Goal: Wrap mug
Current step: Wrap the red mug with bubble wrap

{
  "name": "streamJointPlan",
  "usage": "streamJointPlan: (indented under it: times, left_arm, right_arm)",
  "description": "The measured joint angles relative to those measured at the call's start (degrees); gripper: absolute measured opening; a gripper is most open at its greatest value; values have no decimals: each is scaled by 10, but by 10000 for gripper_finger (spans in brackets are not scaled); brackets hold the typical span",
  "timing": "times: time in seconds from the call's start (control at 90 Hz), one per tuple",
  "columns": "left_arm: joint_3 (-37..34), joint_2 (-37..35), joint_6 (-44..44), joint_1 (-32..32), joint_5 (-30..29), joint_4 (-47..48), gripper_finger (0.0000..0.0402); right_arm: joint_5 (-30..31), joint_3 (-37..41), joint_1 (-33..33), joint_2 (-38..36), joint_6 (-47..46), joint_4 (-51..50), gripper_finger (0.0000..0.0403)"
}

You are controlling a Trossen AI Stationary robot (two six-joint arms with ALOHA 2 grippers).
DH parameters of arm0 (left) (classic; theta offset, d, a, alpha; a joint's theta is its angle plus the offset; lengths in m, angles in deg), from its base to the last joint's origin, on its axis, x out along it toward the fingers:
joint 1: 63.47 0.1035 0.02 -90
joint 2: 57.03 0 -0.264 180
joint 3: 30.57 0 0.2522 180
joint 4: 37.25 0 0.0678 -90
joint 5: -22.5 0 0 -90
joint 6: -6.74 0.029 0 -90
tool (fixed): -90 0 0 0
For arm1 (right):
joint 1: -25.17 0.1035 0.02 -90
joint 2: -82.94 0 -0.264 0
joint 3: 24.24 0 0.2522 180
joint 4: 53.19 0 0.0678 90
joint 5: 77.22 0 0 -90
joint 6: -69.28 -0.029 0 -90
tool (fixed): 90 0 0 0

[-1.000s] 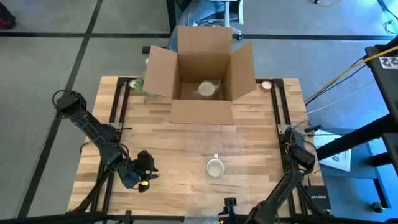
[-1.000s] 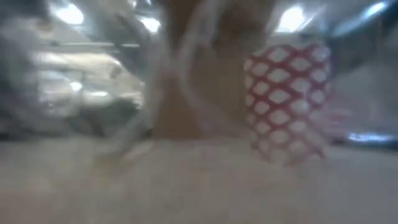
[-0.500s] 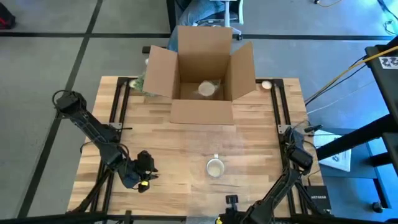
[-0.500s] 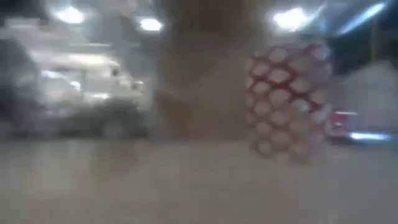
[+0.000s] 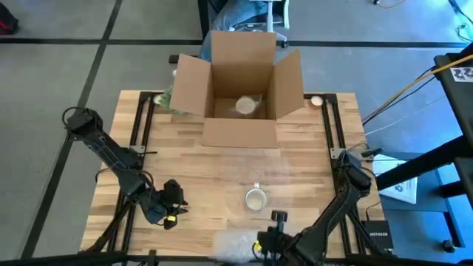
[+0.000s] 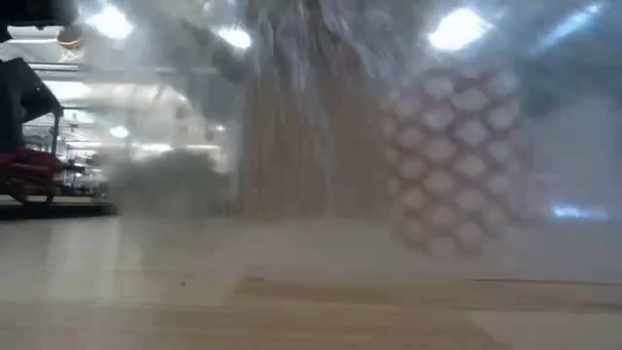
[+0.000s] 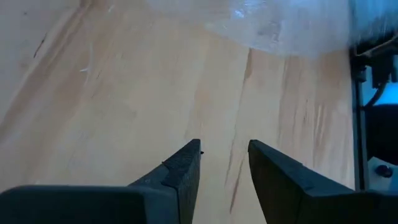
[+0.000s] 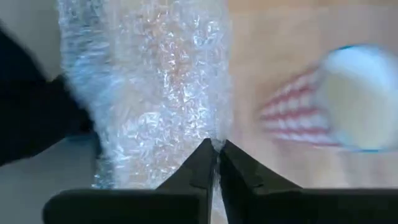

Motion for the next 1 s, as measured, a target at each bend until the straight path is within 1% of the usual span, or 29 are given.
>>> streamJointPlan:
  times: [0.089,0.156,0.233,0.378,0.533,0.611,0.767,0.822,0.889,1.0]
  left_arm:
    - [0,0,15,0,1,-17,120]
    - [0,0,19,0,1,-26,120]
    - [0,0,21,0,1,-27,120]
    - [0,0,28,4,3,-27,120]
    - [0,0,43,14,7,-30,120]
    - [0,0,59,19,7,-43,120]
    - [0,0,85,25,5,-63,120]
    - [0,0,93,27,4,-71,120]
    - [0,0,95,31,3,-78,120]
    - [0,0,108,39,3,-82,120]
  right_arm:
    - [28,-4,-20,0,-44,-45,1]
    - [35,-4,-35,0,-70,-69,1]
    - [41,-4,-51,0,-77,-85,1]
    - [27,-4,-79,1,-77,-115,1]
    - [-2,-4,-98,1,-76,-157,1]
    - [-16,-4,-107,1,-70,-157,1]
    - [-18,-4,-127,1,-59,-157,2]
    - [-22,-4,-137,1,-57,-156,10]
    - [-38,-3,-147,1,-51,-156,28]
    - [-65,-3,-157,-1,-42,-157,77]
